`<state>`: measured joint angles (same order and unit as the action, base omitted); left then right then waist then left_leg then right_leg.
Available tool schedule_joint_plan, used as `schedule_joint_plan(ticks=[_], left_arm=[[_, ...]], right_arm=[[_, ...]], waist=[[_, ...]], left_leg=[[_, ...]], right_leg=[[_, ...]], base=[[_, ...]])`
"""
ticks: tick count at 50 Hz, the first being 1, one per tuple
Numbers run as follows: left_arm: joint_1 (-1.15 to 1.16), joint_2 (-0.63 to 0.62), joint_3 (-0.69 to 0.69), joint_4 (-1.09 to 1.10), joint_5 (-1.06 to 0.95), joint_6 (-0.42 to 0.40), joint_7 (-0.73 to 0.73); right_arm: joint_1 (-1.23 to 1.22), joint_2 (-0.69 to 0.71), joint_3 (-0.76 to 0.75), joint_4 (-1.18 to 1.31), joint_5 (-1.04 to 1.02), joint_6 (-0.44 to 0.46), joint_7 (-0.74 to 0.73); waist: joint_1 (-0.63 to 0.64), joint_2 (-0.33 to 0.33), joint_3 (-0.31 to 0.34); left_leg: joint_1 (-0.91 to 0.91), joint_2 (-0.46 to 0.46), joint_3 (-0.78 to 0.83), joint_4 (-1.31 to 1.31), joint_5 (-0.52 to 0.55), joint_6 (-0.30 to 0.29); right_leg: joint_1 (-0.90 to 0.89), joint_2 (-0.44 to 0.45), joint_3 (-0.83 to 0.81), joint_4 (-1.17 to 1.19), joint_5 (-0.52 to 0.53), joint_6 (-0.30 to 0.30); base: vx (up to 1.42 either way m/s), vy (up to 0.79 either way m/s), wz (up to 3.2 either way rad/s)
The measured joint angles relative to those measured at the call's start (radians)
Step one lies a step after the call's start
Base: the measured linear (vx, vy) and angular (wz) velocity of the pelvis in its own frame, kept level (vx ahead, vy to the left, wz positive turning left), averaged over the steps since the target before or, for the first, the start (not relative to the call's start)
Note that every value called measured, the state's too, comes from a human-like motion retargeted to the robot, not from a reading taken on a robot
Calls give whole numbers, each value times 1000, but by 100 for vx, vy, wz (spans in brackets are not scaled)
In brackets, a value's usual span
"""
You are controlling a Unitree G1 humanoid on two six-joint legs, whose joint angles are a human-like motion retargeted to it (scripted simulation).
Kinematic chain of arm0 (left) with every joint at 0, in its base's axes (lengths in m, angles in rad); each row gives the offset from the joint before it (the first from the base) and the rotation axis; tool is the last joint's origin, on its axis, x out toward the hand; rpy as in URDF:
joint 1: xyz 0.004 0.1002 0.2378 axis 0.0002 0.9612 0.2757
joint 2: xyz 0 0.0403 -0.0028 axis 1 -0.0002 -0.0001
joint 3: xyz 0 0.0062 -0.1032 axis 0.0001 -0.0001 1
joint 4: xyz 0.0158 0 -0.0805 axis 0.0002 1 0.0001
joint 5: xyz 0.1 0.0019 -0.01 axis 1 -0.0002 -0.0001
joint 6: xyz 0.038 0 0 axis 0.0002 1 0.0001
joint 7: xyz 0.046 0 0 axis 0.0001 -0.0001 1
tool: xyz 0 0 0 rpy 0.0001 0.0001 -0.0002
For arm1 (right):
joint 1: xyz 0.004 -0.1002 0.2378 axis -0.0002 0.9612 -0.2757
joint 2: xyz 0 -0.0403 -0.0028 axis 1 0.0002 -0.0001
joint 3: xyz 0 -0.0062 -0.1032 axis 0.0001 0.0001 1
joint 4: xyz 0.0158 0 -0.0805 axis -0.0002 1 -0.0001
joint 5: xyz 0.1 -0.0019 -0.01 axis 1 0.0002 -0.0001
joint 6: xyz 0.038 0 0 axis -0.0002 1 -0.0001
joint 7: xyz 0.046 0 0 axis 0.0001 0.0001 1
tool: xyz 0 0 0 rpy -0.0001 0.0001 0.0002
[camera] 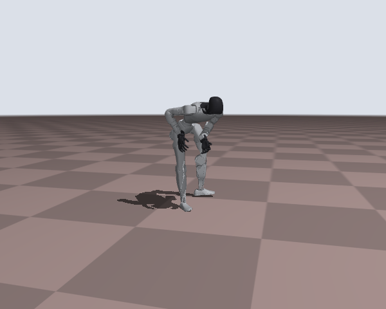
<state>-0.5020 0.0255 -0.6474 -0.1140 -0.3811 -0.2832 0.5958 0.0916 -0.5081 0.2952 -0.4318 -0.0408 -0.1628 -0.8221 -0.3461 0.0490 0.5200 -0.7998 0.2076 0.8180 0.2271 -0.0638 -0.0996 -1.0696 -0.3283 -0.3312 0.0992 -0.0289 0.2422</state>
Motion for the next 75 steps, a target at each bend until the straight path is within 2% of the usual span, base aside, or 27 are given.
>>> schedule_joint_plan(ticks=[4, 10, 14, 17, 21, 25, 28, 30, 32, 35, 37, 38, 40, 42, 43, 45, 46, 48, 51, 55, 57, 60, 63, 65, 69, 72, 75], left_arm=[[9, 65, 12, -3, 8, 4, -17], [43, 113, 54, -52, 3, 11, -59], [140, 132, 133, -115, -61, 38, -19], [167, 191, 184, -155, -107, 31, -120], [185, 281, 257, -158, -93, 48, -97], [231, 356, 307, -129, -95, 14, -80], [271, 426, 348, -104, -71, 6, -85], [317, 470, 367, -86, -68, 13, -114], [363, 513, 370, -59, -87, -5, -126], [413, 563, 394, 21, -120, -66, -100], [439, 569, 337, 70, -189, -54, -121], [439, 590, 329, 87, -200, -27, -149], [482, 596, 368, 86, -207, -7, -179], [595, 568, 469, 71, -189, -27, -170], [653, 546, 513, 72, -180, -19, -176], [742, 519, 568, 91, -162, 18, -181], [759, 516, 595, 99, -143, 38, -204], [782, 511, 624, 100, -111, 64, -230], [755, 545, 589, 89, -108, 46, -227], [550, 649, 425, 119, -97, -14, -207], [404, 664, 333, 141, -63, -7, -228], [276, 620, 255, 141, -68, -27, -249], [290, 504, 258, 100, -86, -62, -239], [335, 436, 285, 60, -74, -58, -200], [454, 377, 322, -6, -13, -14, -174], [563, 385, 331, -66, 15, 8, -182], [681, 401, 340, -146, 21, 1, -174]], right_arm=[[-12, -14, 4, 23, -45, 26, 26], [-58, -9, 34, 18, -144, 78, 139], [-19, 28, -7, -65, -109, 53, 181], [-78, 76, 25, -107, -125, 65, 248], [-238, 105, 21, -195, -152, 80, 335], [-519, 54, -1, -240, -200, 91, 352], [-775, -100, -26, -220, -272, 130, 384], [-963, -247, -38, -93, -315, 198, 442], [-1275, -394, 87, 280, -346, 306, 433], [-1920, -363, 566, 1230, -212, 407, 286], [-2048, -375, 710, 1650, 14, 398, 383], [-2078, -438, 781, 1677, 153, 391, 473], [-2085, -565, 845, 1508, 205, 336, 472], [-1924, -593, 628, 1218, 15, 335, 145], [-1763, -602, 450, 997, -68, 359, 88], [-1344, -563, 43, 566, -199, 359, 171], [-1202, -537, -99, 416, -272, 329, 289], [-1040, -507, -248, 223, -346, 287, 422], [-1106, -563, -192, 249, -340, 319, 376], [-1688, -677, 271, 931, -272, 377, 170], [-2076, -675, 748, 1337, -176, 378, 301], [-2262, -660, 1040, 1640, 7, 318, 530], [-2298, -681, 922, 1547, 142, 276, 422], [-2227, -703, 797, 1309, 127, 246, 303], [-1756, -707, 403, 637, -29, 244, 146], [-1317, -587, 130, 233, -147, 219, 178], [-1068, -361, 79, 34, -318, 229, 253]], waist=[[38, -25, 0], [166, -50, 0], [310, -39, 0], [405, -51, 0], [511, -59, 0], [536, -93, -8], [557, -130, -26], [583, -155, -63], [609, -180, -72], [631, -204, -60], [725, -204, -119], [768, -215, -117], [816, -230, -112], [800, -233, -117], [790, -236, -118], [788, -245, -137], [783, -243, -135], [766, -246, -121], [719, -251, -120], [672, -211, -151], [661, -185, -140], [658, -161, -125], [646, -89, -91], [634, -62, -64], [627, -14, -22], [644, -3, -4], [633, -30, 0]], left_leg=[[-13, 10, -117, -2, 10, -32], [-13, 46, -298, 111, -35, -9], [69, 102, -412, 295, -136, 9], [154, 112, -467, 348, -179, 20], [271, 126, -535, 348, -213, 1], [403, 79, -629, 250, -198, -57], [455, 45, -680, 184, -172, -56], [454, 35, -706, 170, -167, -36], [468, 11, -715, 163, -160, -14], [473, 6, -709, 193, -170, 3], [440, 3, -692, 225, -184, 29], [428, -5, -685, 245, -193, 55], [422, -20, -683, 254, -205, 85], [464, -10, -692, 212, -204, 29], [489, -4, -699, 190, -204, 7], [522, 5, -714, 156, -202, -8], [533, 12, -724, 144, -199, -16], [547, -1, -739, 124, -190, 8], [541, -16, -789, 99, -167, 4], [491, 41, -895, 69, -143, -66], [490, 39, -930, 21, -120, -77], [496, 14, -970, -59, -72, -108], [535, -12, -987, -144, -34, -154], [548, -7, -972, -216, 17, -123], [517, 15, -942, -248, 43, -117], [436, 22, -909, -233, 53, -113], [314, -7, -859, -225, 72, -104]], right_leg=[[62, -27, -103, 57, -8, -16], [188, -90, -234, 233, -63, -102], [362, -136, -290, 415, -127, -146], [483, -159, -306, 501, -133, -197], [617, -154, -294, 574, -106, -275], [759, -146, -236, 578, -38, -274], [807, -118, -112, 558, 19, -250], [809, -86, -9, 544, 56, -241], [835, -65, 102, 507, 103, -197], [863, -22, 259, 465, 152, -143], [857, -12, 324, 426, 181, -100], [857, -18, 347, 416, 186, -84], [870, -30, 355, 387, 199, -54], [918, -22, 315, 344, 232, -14], [941, -14, 299, 328, 251, 0], [968, 4, 290, 302, 289, 18], [972, 20, 300, 303, 301, 19], [973, 33, 342, 314, 328, 18], [954, 68, 423, 346, 384, 18], [944, 205, 533, 340, 435, 20], [948, 238, 586, 347, 430, 20], [969, 255, 653, 331, 417, 20], [1009, 247, 700, 294, 402, 20], [993, 240, 717, 282, 408, 20], [924, 231, 639, 294, 403, 20], [827, 205, 564, 309, 380, 20], [690, 134, 486, 317, 336, 20]], base=[[-5, 15, 82], [1, 16, 75], [19, 15, 42], [27, 18, 54], [29, 14, 67], [25, 17, 144], [21, 10, 133], [17, 8, 107], [14, 11, 82], [10, 10, 32], [15, 9, 1], [15, 8, 3], [17, 8, 8], [18, 11, 7], [18, 11, 5], [17, 10, 10], [13, 7, 26], [7, 7, 55], [-3, 6, 90], [-8, -11, 101], [-4, -17, 112], [-2, -5, 106], [-5, 16, 58], [-18, 7, -8], [-19, 1, -54], [-26, 6, -86], [-31, 19, -93]])
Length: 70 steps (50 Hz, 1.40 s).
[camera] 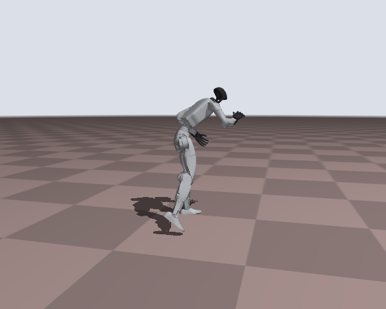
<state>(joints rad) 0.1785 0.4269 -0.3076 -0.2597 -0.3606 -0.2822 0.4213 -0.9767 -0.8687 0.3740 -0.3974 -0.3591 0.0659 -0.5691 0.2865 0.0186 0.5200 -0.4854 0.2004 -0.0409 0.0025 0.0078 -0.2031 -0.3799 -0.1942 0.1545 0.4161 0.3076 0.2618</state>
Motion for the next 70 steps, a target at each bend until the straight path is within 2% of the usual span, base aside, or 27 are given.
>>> schedule_joint_plan(ticks=[2, 4, 8, 11, 13, 19, 22, 24, 30, 32, 38, 42, 45, 48, 50, 52, 53, 55, 56, 58, 60, 62, 63, 65, 67, 68, 70], left_arm=[[55, 4, -16, -43, -27, -13, -4], [86, 29, 24, -69, -45, -45, 3], [158, 43, 24, -123, 12, -31, -26], [154, 17, -9, -149, 22, -30, 3], [142, 5, -34, -167, 14, -36, 38], [64, -4, -47, -190, -16, -57, 77], [22, -30, -28, -171, -19, -63, 85], [18, -50, -8, -170, -12, -53, 70], [14, -57, 34, -232, 33, -19, 13], [35, -63, 59, -270, 134, -13, 19], [45, -59, 159, -423, 231, 5, 14], [-58, -56, 222, -479, 289, -16, 108], [-209, -42, 309, -496, 370, 16, 187], [-387, 65, 463, -445, 471, 69, 219], [-467, 218, 564, -378, 497, 106, 218], [-571, 442, 560, -246, 420, 125, 239], [-658, 565, 506, -144, 389, 141, 250], [-937, 789, 280, 158, 443, 231, 263], [-1191, 832, 36, 383, 464, 278, 227], [-1671, 849, -477, 844, 467, 354, 119], [-1912, 753, -850, 1215, 459, 378, -55], [-1960, 847, -1063, 1152, 627, 303, -245], [-1950, 919, -1085, 1030, 736, 302, -214], [-1914, 1051, -1078, 758, 753, 308, -35], [-1684, 1100, -799, 531, 518, 277, -15], [-1484, 1089, -562, 473, 429, 257, -100], [-1264, 1020, -254, 545, 342, 231, -275]], right_arm=[[127, 152, 22, -13, -23, -5, -2], [147, 369, 122, 59, -89, 35, -31], [303, 547, 118, 128, -145, 74, -80], [402, 617, 98, 132, -96, 56, -120], [444, 639, 103, 133, -70, 54, -146], [434, 613, 90, 173, -87, 66, -104], [412, 585, 64, 193, -88, 71, -113], [436, 558, 27, 173, -48, 37, -140], [509, 456, -25, 86, 51, -83, -101], [563, 417, -54, 32, 91, -140, -82], [635, 325, -141, -90, 210, -216, 17], [677, 259, -223, -151, 287, -258, 51], [699, 222, -274, -170, 306, -266, 62], [703, 195, -309, -165, 320, -276, 81], [701, 184, -320, -162, 331, -279, 98], [685, 189, -301, -160, 353, -272, 102], [685, 187, -288, -158, 370, -268, 109], [700, 177, -264, -151, 413, -270, 117], [721, 171, -258, -138, 434, -274, 106], [748, 167, -241, -108, 451, -275, 65], [768, 170, -227, -71, 443, -257, 32], [795, 162, -246, -86, 420, -254, 82], [818, 158, -266, -105, 425, -258, 115], [888, 228, -293, -147, 448, -279, 141], [987, 302, -352, -164, 465, -272, 185], [1044, 307, -397, -162, 467, -260, 220], [1140, 308, -463, -133, 483, -239, 258]], waist=[[-4, -34, 0], [-38, -84, 0], [-49, -101, 0], [-82, -89, 0], [-113, -73, 0], [-190, -56, 0], [-211, -41, 0], [-226, -25, 0], [-298, 22, 0], [-329, 59, 0], [-360, 112, 0], [-354, 159, 0], [-371, 192, -3], [-395, 217, -27], [-416, 234, -51], [-438, 238, -70], [-452, 235, -94], [-476, 240, -124], [-484, 244, -140], [-519, 249, -136], [-554, 253, -161], [-601, 271, -140], [-611, 280, -139], [-606, 252, -145], [-560, 214, -164], [-539, 215, -176], [-522, 213, -200]], left_leg=[[-81, -39, 44, -9, 20, -1], [-188, -12, 75, -41, 62, -32], [-332, -8, 137, -88, 109, -59], [-453, -34, 175, -90, 124, -59], [-518, -49, 195, -90, 137, -59], [-594, -61, 288, -90, 179, -59], [-572, -33, 341, -90, 199, -59], [-519, -14, 375, -90, 203, -59], [-305, 55, 457, -34, 176, -59], [-208, 92, 465, 1, 158, -59], [29, 178, 524, 120, 119, -59], [147, 211, 538, 233, 92, -30], [227, 210, 516, 295, 86, 2], [272, 201, 479, 339, 86, 41], [287, 201, 459, 371, 84, 52], [298, 208, 450, 400, 86, 57], [290, 199, 442, 419, 80, 77], [285, 198, 424, 450, 85, 89], [278, 196, 408, 467, 88, 97], [285, 205, 376, 494, 97, 100], [266, 196, 359, 523, 84, 143], [307, 215, 386, 516, 66, 127], [327, 217, 416, 507, 55, 127], [383, 215, 490, 481, 46, 122], [424, 197, 537, 457, 49, 114], [434, 189, 542, 452, 48, 109], [437, 174, 532, 459, 42, 105]], right_leg=[[-98, -74, -75, 12, -53, -17], [-211, -90, -214, 0, -101, -113], [-313, -157, -571, -47, -208, -250], [-373, -195, -782, -106, -280, -265], [-419, -209, -834, -132, -314, -258], [-590, -215, -601, -137, -369, -192], [-634, -198, -537, -107, -362, -176], [-625, -187, -501, -83, -375, -160], [-488, -143, -428, -30, -448, -155], [-394, -120, -422, -18, -485, -158], [-164, -61, -368, -34, -548, -150], [-34, -44, -310, -64, -567, -141], [61, -44, -266, -94, -577, -133], [120, -44, -221, -132, -573, -119], [138, -38, -188, -154, -569, -111], [144, -26, -150, -175, -565, -106], [138, -35, -136, -181, -566, -98], [145, -32, -112, -211, -556, -95], [157, -34, -110, -234, -550, -100], [210, -25, -115, -278, -539, -130], [222, -38, -128, -285, -545, -159], [241, -22, -121, -272, -553, -176], [236, -22, -108, -266, -557, -175], [231, -24, -71, -263, -555, -168], [226, -34, -33, -272, -544, -156], [225, -37, -17, -280, -537, -152], [228, -47, -3, -292, -534, -142]], base=[[-29, 16, -98], [-29, -3, -137], [-26, -4, -106], [-26, -2, -52], [-23, -6, -21], [-20, -11, -45], [-17, -22, -80], [-14, -28, -62], [-3, -34, -54], [11, -36, -50], [18, -30, -69], [19, -19, -80], [17, -11, -79], [15, -7, -86], [13, -6, -102], [10, -4, -109], [10, 0, -88], [7, -1, -70], [5, -2, -44], [5, -1, -11], [8, 5, 19], [13, 6, -23], [15, 7, -61], [14, 7, -88], [11, 7, -94], [8, 8, -73], [4, 9, -36]])
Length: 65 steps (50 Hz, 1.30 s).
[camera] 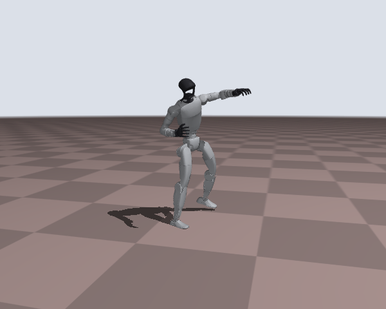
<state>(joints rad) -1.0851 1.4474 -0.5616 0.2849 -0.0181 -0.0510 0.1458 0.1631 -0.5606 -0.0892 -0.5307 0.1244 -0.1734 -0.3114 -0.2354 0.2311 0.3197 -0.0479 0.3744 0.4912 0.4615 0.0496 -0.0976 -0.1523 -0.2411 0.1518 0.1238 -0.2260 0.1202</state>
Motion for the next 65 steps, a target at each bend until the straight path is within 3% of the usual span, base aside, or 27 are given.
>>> schedule_joint_plan(ticks=[2, 3, 5, 6, 8, 10, 12, 15, 20, 23, 27, 32, 35, 37, 42, 48, 51, 55, 58, 60, 62, 65], left_arm=[[1, -108, 117, 277, -42, 48, -40], [-67, -156, 113, 471, -6, 74, 25], [-355, -239, -67, 939, 76, 120, 284], [-420, -250, -114, 1061, -54, 103, 345], [-494, -264, -143, 1143, -255, 112, 312], [-450, -246, -148, 986, -305, 54, 296], [-345, -243, -104, 686, -235, -13, 369], [-191, -301, 7, 259, -176, -80, 468], [153, -589, 200, -237, -112, -173, 396], [255, -812, 169, -353, -94, -207, 364], [308, -1086, 55, -406, -91, -232, 412], [371, -1234, -35, -426, 3, -205, 418], [411, -1225, -67, -422, 1, -195, 390], [462, -1219, -44, -445, -9, -210, 348], [482, -1081, -70, -466, -57, -231, 343], [517, -899, -34, -530, -119, -247, 337], [535, -808, 39, -612, -64, -240, 344], [556, -695, 210, -743, 21, -238, 384], [565, -580, 369, -810, 67, -218, 379], [572, -495, 456, -829, 94, -206, 365], [603, -406, 527, -825, 103, -190, 332], [657, -266, 613, -798, 69, -200, 301]], right_arm=[[32, -3, -11, 40, 97, 26, 5], [21, -16, -10, 58, 164, 17, -20], [-46, -37, 24, 90, 249, -46, -122], [-82, -55, 42, 91, 279, -62, -143], [-118, -69, 57, 81, 352, -64, -129], [-109, -42, 45, 51, 397, -85, -98], [-62, 14, 8, 23, 389, -107, -77], [-39, 70, -35, 38, 330, -107, -108], [-6, 101, -31, 72, 180, -79, -207], [16, 102, 7, 53, 92, -65, -185], [23, 43, 77, 38, -148, 2, -273], [83, -15, 116, 42, -454, 105, -378], [92, -28, 156, 58, -556, 142, -359], [127, -18, 115, 3, -559, 79, -369], [58, 46, 181, -50, -619, 67, -357], [-77, 138, 244, -110, -578, 51, -356], [-114, 146, 214, -122, -583, 36, -343], [-134, 85, 88, -136, -606, 27, -343], [-132, -7, -54, -134, -592, 24, -341], [-122, -71, -144, -119, -518, -4, -293], [-103, -136, -212, -84, -419, -29, -211], [-90, -244, -277, -16, -276, -51, -127]], waist=[[-21, 9, -2], [-42, 21, 8], [-89, 19, 41], [-118, 10, 49], [-159, -8, 47], [-170, -32, 47], [-143, -62, 68], [-115, -90, 145], [-147, -113, 200], [-164, -131, 200], [-128, -132, 200], [-23, -127, 200], [47, -134, 200], [97, -115, 200], [172, -144, 200], [259, -260, 200], [341, -310, 200], [439, -375, 200], [490, -405, 200], [515, -413, 177], [511, -429, 106], [495, -436, 2]], left_leg=[[-25, -8, -36, 32, -4, 10], [-47, -7, -63, 56, -10, 16], [-88, 5, -98, 103, -33, 24], [-98, 12, -83, 108, -46, 21], [-100, 33, -19, 98, -71, 13], [-79, 44, 61, 60, -93, 2], [-51, 23, 106, 0, -119, -5], [-52, -8, 115, -67, -149, -2], [-240, -84, 44, -106, -178, -25], [-428, -140, -12, -126, -146, -43], [-695, -177, -68, -183, -82, -86], [-985, -204, -128, -170, -43, -95], [-1113, -195, -174, -135, -26, -124], [-1195, -166, -232, -92, -28, -138], [-1185, -229, -322, -126, -32, -158], [-979, -330, -386, -152, -91, -125], [-862, -332, -414, -136, -131, -114], [-683, -334, -431, -130, -181, -85], [-538, -326, -440, -125, -218, -53], [-443, -306, -451, -138, -239, -49], [-370, -299, -458, -159, -250, -39], [-264, -266, -466, -216, -258, -78]], right_leg=[[11, -14, -8, -14, 5, -2], [18, -17, -19, -20, 6, -7], [29, -18, -47, -30, 7, -20], [21, -20, -58, -28, 8, -13], [-1, -21, -74, -23, 13, 0], [-25, -21, -78, -22, 23, 18], [-36, -33, -79, -36, 42, 52], [-48, -52, -100, -65, 76, 90], [-167, -123, -160, -113, 150, 127], [-307, -171, -199, -124, 202, 142], [-549, -185, -239, -121, 277, 142], [-776, -209, -287, -116, 326, 142], [-846, -200, -339, -103, 331, 142], [-879, -163, -396, -70, 326, 142], [-774, -201, -524, -58, 308, 142], [-482, -278, -662, -29, 248, 141], [-328, -263, -715, -23, 219, 118], [-144, -231, -696, -15, 197, 130], [-31, -186, -573, 20, 192, 141], [28, -137, -494, 48, 196, 142], [53, -114, -447, 100, 183, 130], [69, -69, -440, 167, 155, 116]], base=[[-3, 9, 19], [-8, 10, 47], [-12, 12, 57], [-13, 14, 51], [-12, 16, 35], [-12, 17, 8], [-17, 19, 4], [-24, 22, 35], [-31, 26, 97], [-38, 21, 135], [-35, 16, 112], [-17, 16, 94], [-9, 8, 54], [-16, 1, 16], [9, 24, 86], [24, 17, 113], [27, 0, 49], [30, 4, 22], [31, 7, 5], [32, 7, -6], [34, 12, -2], [30, 12, -19]])
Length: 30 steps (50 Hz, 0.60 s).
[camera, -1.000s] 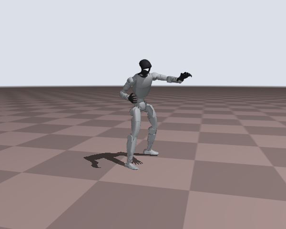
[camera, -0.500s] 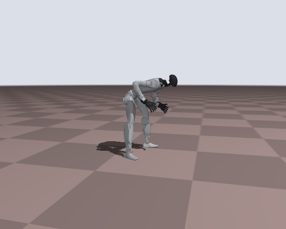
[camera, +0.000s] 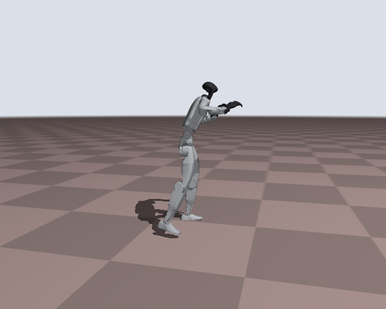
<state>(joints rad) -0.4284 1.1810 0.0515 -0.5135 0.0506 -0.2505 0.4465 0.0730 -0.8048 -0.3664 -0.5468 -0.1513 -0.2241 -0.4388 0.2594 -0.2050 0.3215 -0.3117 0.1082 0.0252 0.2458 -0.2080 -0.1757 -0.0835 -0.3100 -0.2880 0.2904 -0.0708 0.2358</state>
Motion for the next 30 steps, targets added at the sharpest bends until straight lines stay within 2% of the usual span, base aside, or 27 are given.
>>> schedule_joint_plan(ticks=[2, 3, 7, 8, 10, 15, 19, 24, 27, 30], left_arm=[[30, 93, 32, 29, -35, 7, -24], [43, 144, 43, 45, -46, 7, -41], [60, 335, 50, 130, -50, -2, -103], [54, 374, 43, 152, -62, -6, -119], [38, 437, 27, 191, -86, -9, -152], [-3, 526, -14, 252, -207, -27, -238], [-18, 580, -43, 273, -208, -16, -273], [-13, 611, -79, 275, -195, -10, -304], [-10, 623, -92, 277, -184, -8, -329], [-9, 619, -101, 280, -190, 0, -337]], right_arm=[[-1, -80, -18, 51, 43, 10, 66], [1, -125, -29, 76, 60, 15, 96], [20, -312, -74, 173, 140, 20, 178], [26, -353, -90, 197, 163, 23, 200], [41, -422, -125, 239, 192, 33, 235], [79, -524, -204, 301, 265, 49, 313], [157, -555, -281, 300, 263, 61, 368], [254, -568, -350, 277, 222, 79, 409], [292, -566, -377, 267, 224, 90, 446], [316, -559, -390, 262, 219, 100, 461]], waist=[[-18, -30, -64], [-27, -38, -93], [-85, -44, -183], [-97, -33, -201], [-123, -19, -226], [-173, 16, -261], [-183, 37, -282], [-179, 53, -314], [-173, 59, -332], [-160, 55, -342]], left_leg=[[49, -15, 26, -30, -11, 66], [81, -16, 34, -55, -18, 61], [188, -34, 42, -129, -23, -19], [206, -27, 38, -135, -28, -61], [234, -35, 37, -141, -40, -86], [266, -67, 30, -128, -51, -86], [264, -51, 52, -81, -76, -74], [284, -53, 81, -92, -82, -61], [289, -53, 91, -93, -82, -76], [291, -65, 125, -82, -91, -52]], right_leg=[[-10, -12, -19, 30, -1, -19], [-11, -9, -28, 36, 4, -21], [9, 14, -45, 15, 50, -4], [15, 16, -84, 20, 37, -16], [27, 7, -139, 28, 17, -40], [55, -30, -233, 71, -22, -79], [62, -11, -224, 65, -39, -102], [67, -4, -192, 36, -42, -93], [75, 3, -166, 2, -50, -83], [81, 1, -135, -35, -67, -74]], base=[[25, 10, -27], [24, 10, -21], [20, 10, 0], [16, 10, 5], [14, 12, 4], [8, 13, -1], [6, -2, -22], [4, 2, -34], [2, 0, -39], [2, -2, -45]])
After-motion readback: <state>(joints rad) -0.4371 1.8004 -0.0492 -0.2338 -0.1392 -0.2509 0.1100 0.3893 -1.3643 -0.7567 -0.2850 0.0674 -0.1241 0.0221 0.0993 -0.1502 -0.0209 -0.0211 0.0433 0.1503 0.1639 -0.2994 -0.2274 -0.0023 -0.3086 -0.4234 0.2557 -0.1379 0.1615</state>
